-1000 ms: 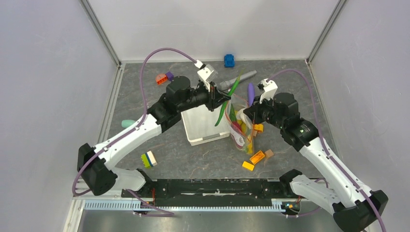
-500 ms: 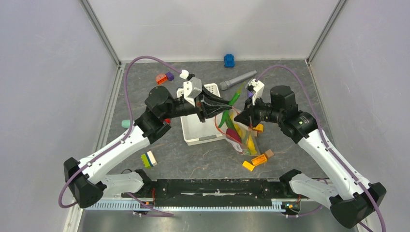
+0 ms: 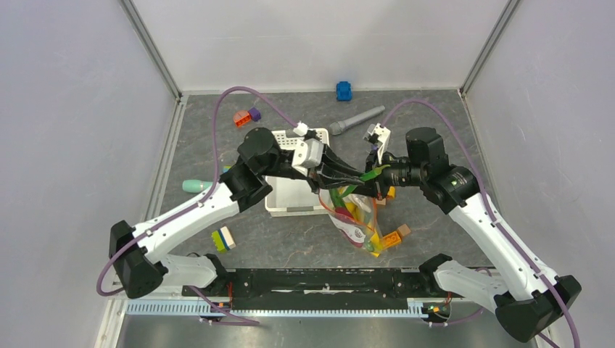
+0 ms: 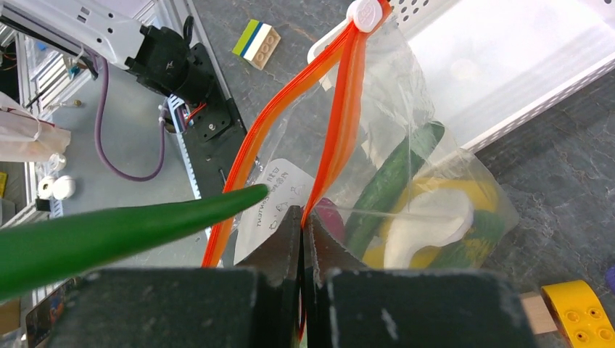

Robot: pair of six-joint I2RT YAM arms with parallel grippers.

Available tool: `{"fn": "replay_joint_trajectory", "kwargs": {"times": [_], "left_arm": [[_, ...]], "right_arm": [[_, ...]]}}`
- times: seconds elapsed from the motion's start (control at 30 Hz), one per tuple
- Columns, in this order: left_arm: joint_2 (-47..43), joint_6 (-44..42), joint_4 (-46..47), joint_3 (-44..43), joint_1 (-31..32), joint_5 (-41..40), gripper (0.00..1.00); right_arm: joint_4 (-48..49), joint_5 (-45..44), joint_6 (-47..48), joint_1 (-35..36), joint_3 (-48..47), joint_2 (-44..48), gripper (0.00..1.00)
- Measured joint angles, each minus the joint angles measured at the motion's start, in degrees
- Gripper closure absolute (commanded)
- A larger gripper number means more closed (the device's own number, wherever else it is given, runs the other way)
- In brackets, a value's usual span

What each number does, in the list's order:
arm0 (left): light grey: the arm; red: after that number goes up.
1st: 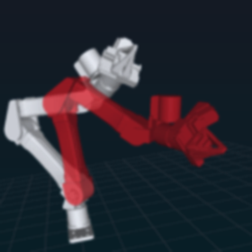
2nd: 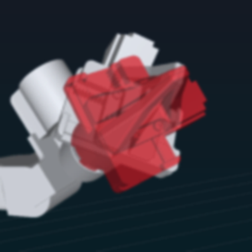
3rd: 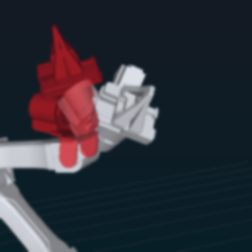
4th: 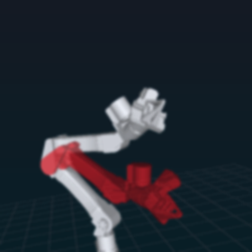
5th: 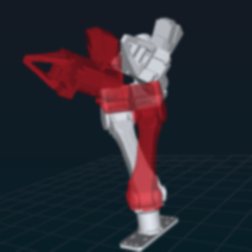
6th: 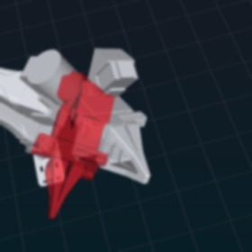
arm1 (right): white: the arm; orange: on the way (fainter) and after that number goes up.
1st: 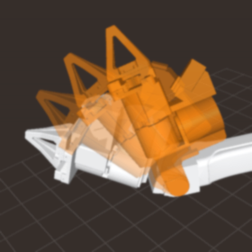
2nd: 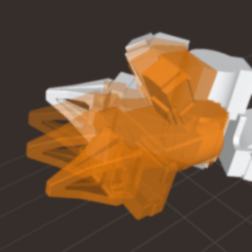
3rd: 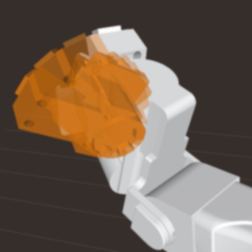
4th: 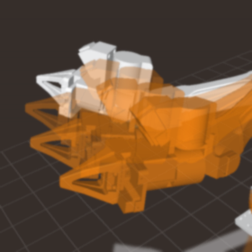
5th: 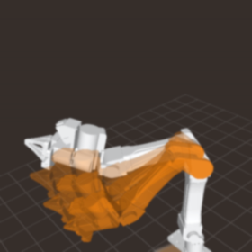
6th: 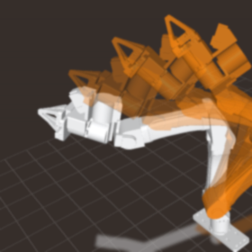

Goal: Place the food in the zip-top bag and seal the zipper
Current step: Place the fake vegetable in the zipper food storage bag.

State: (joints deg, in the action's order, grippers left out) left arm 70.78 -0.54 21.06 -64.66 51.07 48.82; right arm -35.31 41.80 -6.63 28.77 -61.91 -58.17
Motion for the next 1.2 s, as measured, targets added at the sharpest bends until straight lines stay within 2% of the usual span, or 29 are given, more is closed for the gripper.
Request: {"fn": "replay_joint_trajectory", "kwargs": {"times": [0.33,0.5,0.67,1.2], "left_arm": [[5.27,-15.56,-13.55,-2.23,0.13,5.44,0.98],[4.48,-27.08,-18.84,2.03,0.17,7.82,0.98],[4.44,-30.93,-19.43,4.81,0.17,6.69,0.98],[4.76,-39.65,-24.55,4.85,0.20,0.87,0.98]], "right_arm": [[-1.90,0.90,1.42,0.00,-1.57,-0.02,1.00],[-2.10,1.29,1.62,0.00,-1.77,-0.15,1.00],[-2.12,1.31,1.64,0.00,-1.79,-0.74,1.00],[-2.14,1.03,2.01,-0.02,-1.86,-0.81,1.00]]}}
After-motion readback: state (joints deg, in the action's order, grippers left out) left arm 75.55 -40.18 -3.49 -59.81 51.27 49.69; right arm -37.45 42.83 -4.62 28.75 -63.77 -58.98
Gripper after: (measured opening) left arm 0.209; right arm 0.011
